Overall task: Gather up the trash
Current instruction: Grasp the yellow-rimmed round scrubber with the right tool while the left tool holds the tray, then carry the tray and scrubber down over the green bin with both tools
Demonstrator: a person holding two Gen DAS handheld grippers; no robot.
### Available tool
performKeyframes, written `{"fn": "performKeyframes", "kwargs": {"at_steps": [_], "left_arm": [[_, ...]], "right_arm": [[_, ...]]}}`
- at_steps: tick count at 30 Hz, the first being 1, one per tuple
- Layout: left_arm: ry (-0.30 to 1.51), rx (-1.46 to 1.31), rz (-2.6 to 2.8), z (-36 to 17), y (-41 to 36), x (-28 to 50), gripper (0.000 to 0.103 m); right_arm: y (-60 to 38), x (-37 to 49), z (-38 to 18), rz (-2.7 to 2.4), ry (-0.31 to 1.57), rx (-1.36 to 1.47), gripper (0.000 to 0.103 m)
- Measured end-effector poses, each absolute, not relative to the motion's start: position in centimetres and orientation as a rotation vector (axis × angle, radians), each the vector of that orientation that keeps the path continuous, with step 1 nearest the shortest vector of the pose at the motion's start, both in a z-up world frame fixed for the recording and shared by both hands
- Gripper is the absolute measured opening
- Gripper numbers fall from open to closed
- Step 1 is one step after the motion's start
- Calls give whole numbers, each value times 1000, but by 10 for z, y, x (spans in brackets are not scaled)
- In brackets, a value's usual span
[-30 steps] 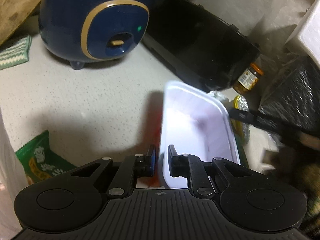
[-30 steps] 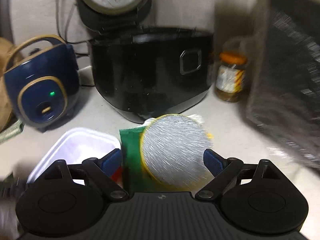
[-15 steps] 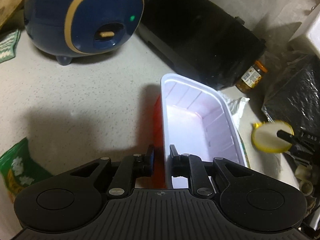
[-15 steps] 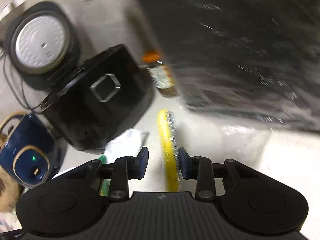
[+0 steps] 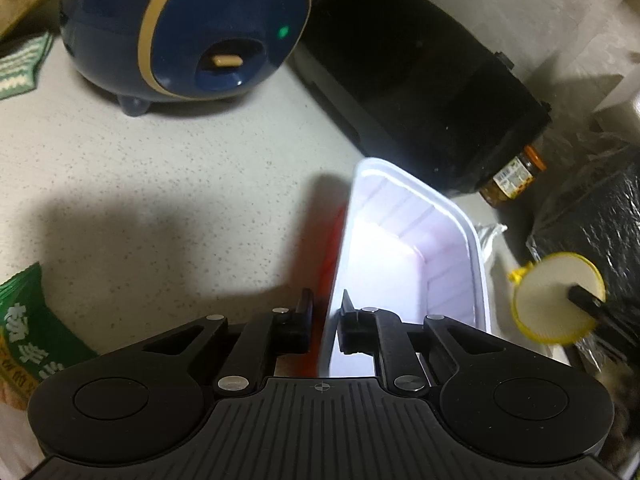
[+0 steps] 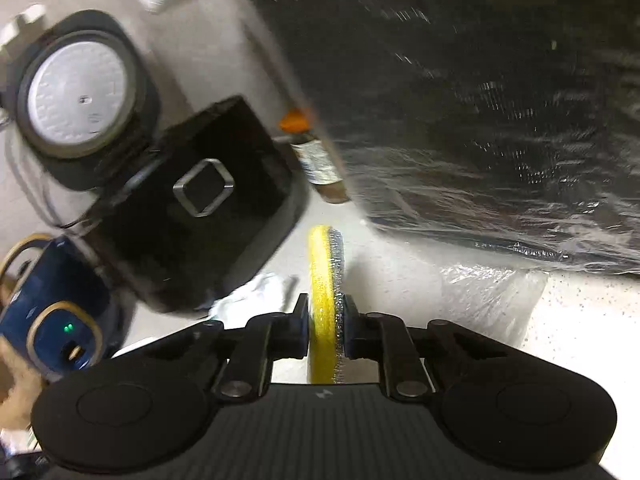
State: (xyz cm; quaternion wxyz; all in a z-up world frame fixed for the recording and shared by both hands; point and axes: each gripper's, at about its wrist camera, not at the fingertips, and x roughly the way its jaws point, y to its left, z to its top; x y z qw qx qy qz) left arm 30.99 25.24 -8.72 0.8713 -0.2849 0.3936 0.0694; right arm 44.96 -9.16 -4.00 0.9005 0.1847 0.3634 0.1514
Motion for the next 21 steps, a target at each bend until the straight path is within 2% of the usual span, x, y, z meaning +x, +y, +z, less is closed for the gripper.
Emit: {"fn": "performKeyframes", "kwargs": {"at_steps": [12, 21], "left_arm": [[791, -691, -15, -79, 248, 292, 13], [738, -688, -223, -56, 233, 272, 13]], "right_arm": [[-122, 330, -14, 381, 773, 496, 15], [-133, 241, -18, 151, 762, 412, 14]]}}
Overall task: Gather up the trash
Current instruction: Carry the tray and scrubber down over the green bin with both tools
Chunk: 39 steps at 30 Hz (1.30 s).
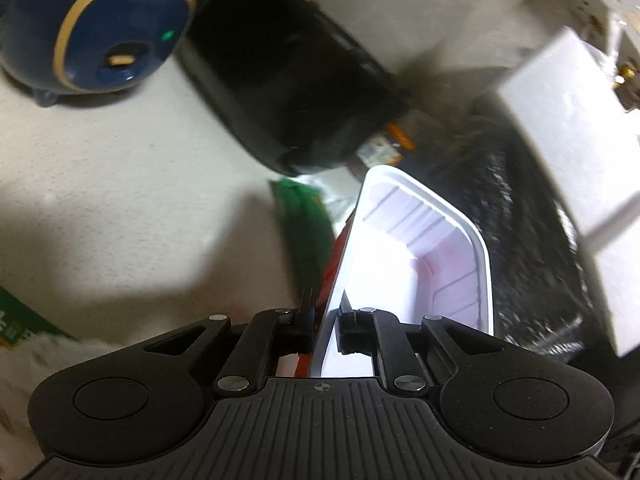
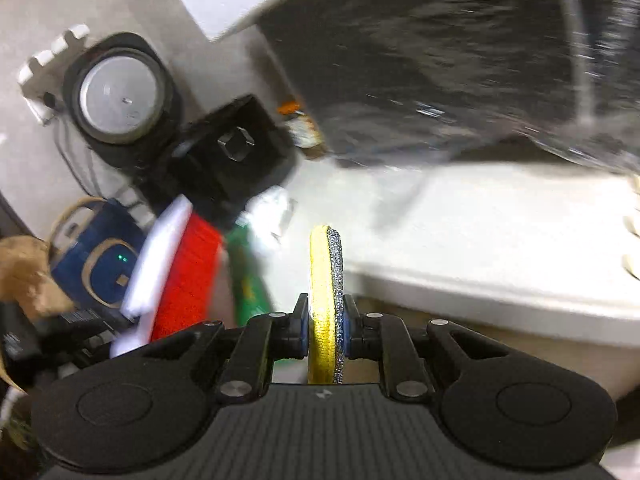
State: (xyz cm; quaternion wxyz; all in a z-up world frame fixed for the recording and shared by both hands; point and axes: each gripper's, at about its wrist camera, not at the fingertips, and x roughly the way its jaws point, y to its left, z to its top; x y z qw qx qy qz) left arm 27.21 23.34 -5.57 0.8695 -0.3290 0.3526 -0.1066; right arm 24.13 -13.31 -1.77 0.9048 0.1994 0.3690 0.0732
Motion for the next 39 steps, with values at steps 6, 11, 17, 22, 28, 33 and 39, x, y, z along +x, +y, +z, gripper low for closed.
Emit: {"fn": "performKeyframes", "kwargs": {"at_steps": [6, 11, 17, 22, 28, 33, 39], "left_arm": [[726, -649, -266, -43, 203, 237, 13], [725, -629, -268, -51, 150, 207, 13], [830, -625, -244, -75, 83, 184, 13], [941, -616, -182, -109, 52, 164, 13], [1077, -651, -76, -165, 49, 143, 13], [1205, -638, -31, -207, 65, 138, 13], [1381, -567, 9, -274, 80, 146, 13]], "right_arm": [[-166, 220, -30, 84, 783, 427, 15], [-186, 216, -44, 162, 801, 382, 15], [-226, 207, -59, 262, 852, 311, 15], [-248, 204, -79, 319, 912, 295, 15], [-247, 213, -101, 377, 985, 273, 15], [-236, 215, -118, 360, 1028, 269, 15], [-232, 217, -144, 242, 1051, 270, 15]]}}
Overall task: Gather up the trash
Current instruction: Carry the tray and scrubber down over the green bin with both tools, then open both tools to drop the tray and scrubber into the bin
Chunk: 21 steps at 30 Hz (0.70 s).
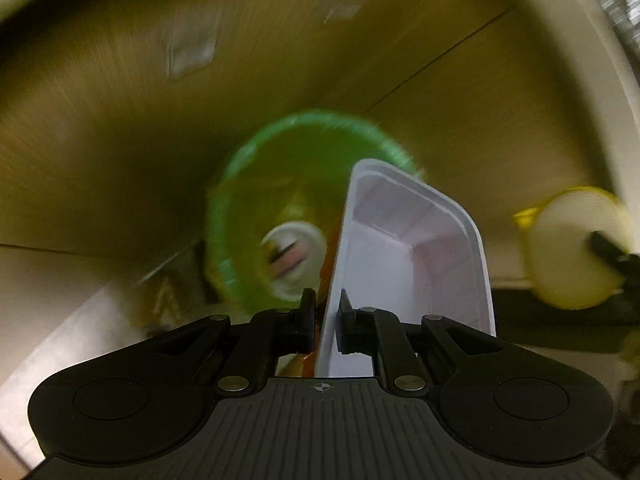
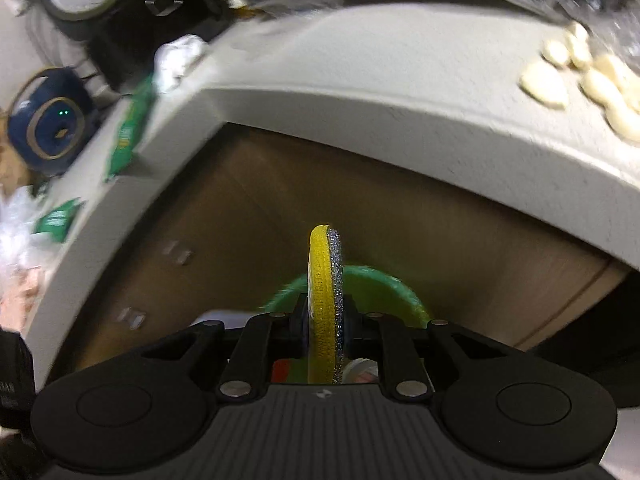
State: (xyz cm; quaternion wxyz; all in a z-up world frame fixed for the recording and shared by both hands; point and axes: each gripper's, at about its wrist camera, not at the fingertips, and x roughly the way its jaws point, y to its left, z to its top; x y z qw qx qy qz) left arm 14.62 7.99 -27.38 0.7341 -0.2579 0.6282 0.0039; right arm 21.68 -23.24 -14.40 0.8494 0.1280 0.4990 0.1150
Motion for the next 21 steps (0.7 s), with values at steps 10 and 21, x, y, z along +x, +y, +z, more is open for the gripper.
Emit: {"fn": "performKeyframes", "kwargs": {"at_steps": [10, 21], "left_arm": [[1443, -403, 85, -404, 43, 198, 13], [1614, -389, -83, -558, 7, 232, 20]], "right_arm": [[-240, 215, -222, 177, 1188, 306, 15], [-244, 199, -293, 97, 1260, 283, 14]]}}
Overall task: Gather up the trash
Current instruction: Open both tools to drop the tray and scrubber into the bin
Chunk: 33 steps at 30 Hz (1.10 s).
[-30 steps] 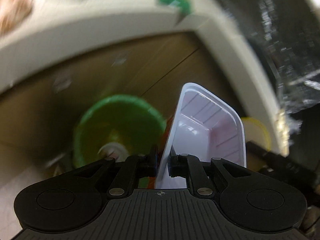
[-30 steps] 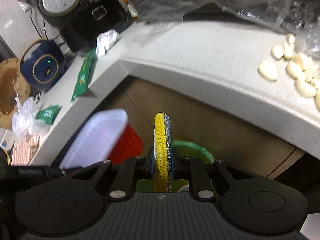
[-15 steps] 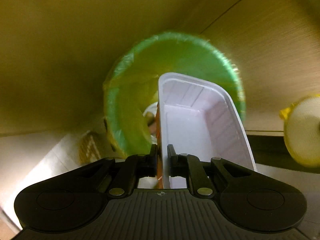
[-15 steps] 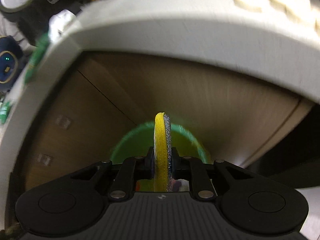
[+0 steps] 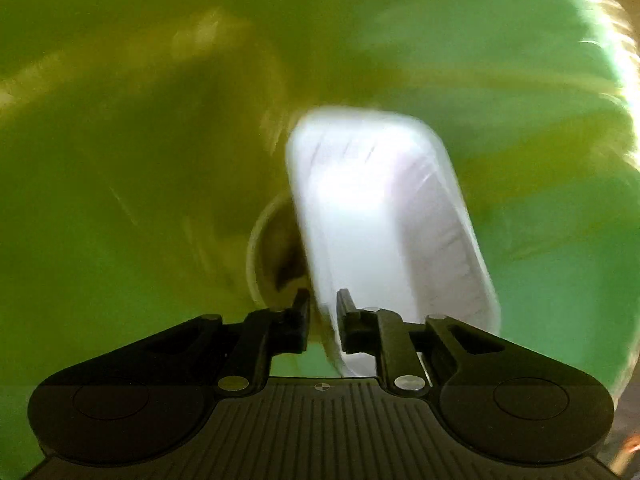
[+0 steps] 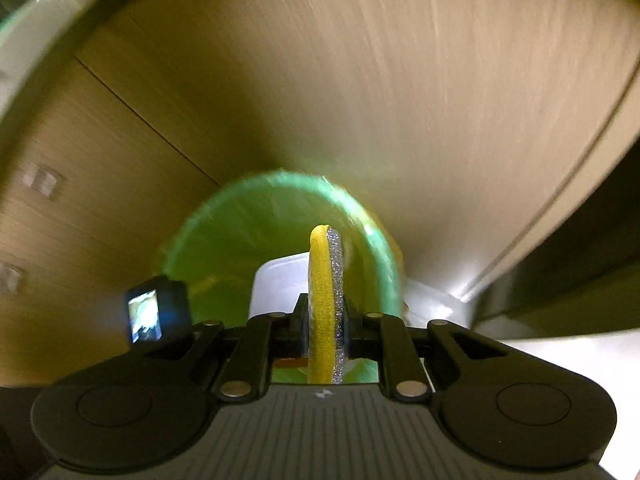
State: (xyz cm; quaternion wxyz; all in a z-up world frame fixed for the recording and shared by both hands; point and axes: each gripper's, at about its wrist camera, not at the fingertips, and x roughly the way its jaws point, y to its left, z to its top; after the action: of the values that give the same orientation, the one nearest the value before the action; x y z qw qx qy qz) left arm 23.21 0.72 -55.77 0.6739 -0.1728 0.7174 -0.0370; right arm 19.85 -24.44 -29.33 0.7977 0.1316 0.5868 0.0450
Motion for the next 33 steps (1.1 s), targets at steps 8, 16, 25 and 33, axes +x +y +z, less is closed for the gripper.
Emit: {"fn": "performKeyframes", "kwargs": {"at_steps": [8, 16, 25, 33], "left_arm": [[1561, -351, -142, -511, 29, 223, 23], [1454, -394, -156, -409, 54, 195, 23], [1378, -445, -129, -306, 55, 167, 23], [1188, -449, -237, -186, 33, 165, 23]], "right_arm": [[-219, 205, -318, 110, 1337, 272, 15], [-188, 234, -321, 192, 1316, 354, 28], [-185, 235, -262, 176, 1296, 276, 55], [-188, 213, -184, 250, 1245, 225, 55]]}}
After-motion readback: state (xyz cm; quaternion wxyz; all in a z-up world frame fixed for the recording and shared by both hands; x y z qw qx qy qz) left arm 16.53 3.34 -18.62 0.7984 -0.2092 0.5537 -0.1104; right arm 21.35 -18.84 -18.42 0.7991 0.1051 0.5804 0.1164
